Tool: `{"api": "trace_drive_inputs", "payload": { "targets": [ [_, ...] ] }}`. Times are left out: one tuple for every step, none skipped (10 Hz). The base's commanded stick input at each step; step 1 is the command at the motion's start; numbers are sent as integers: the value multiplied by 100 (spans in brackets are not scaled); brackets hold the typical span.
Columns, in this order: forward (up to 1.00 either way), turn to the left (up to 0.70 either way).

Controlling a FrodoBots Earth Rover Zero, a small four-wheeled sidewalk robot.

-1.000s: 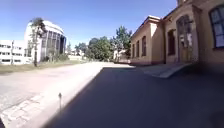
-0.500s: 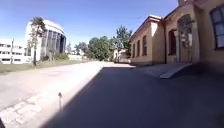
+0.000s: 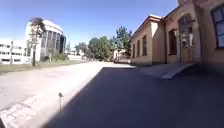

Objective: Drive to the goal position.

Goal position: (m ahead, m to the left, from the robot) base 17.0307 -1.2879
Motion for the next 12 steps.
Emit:
{"api": "trace_drive_inputs", "payload": {
  "targets": [
    [20,0],
    [20,0],
    [21,0],
    [20,0],
    [20,0],
    [20,0],
    [20,0],
    [20,0],
    [19,0],
    [19,0],
    [19,0],
    [20,0]
  ]
}}
